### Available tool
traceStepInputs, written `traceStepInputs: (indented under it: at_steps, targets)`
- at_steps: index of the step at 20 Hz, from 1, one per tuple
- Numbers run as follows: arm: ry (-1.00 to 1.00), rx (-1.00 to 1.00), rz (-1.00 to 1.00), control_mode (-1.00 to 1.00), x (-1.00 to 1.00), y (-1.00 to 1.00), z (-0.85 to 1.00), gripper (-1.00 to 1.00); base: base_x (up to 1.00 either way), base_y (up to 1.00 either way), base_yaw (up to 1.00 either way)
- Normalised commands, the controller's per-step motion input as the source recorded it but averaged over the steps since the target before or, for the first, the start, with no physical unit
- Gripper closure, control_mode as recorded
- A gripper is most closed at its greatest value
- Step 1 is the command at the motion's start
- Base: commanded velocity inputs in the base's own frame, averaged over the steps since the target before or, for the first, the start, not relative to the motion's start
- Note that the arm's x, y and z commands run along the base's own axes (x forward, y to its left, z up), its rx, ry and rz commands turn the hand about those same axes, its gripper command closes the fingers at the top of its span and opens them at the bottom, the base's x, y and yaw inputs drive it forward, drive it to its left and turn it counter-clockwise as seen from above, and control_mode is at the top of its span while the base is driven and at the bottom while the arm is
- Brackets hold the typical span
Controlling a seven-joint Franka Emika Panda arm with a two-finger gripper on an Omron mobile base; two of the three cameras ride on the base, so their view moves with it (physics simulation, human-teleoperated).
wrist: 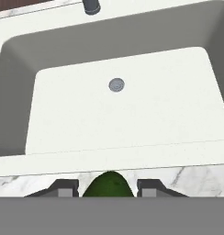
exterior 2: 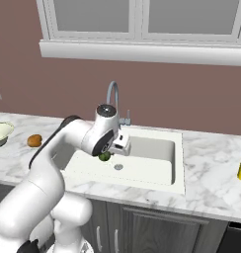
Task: Remove the potato and avocado from the sink. Then move the bowl and cup from the counter to the sink for washing.
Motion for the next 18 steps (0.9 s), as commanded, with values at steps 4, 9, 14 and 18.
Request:
traceStepInputs:
  at_steps: [4,9,14,18]
  targets:
    - [-0.01,0.0,-0.09,-1.0,-0.16,0.37,0.16,1.0,0.0,0.0,0.0]
    - [0.0,0.0,-0.08,-1.0,-0.17,0.43,0.1,1.0,0.0,0.0,0.0]
    - [0.0,0.0,-0.05,-1.0,-0.09,0.46,0.09,1.0,0.0,0.0,0.0]
    - [0.0,0.0,-0.02,-1.0,-0.02,0.47,0.06,1.0,0.0,0.0,0.0]
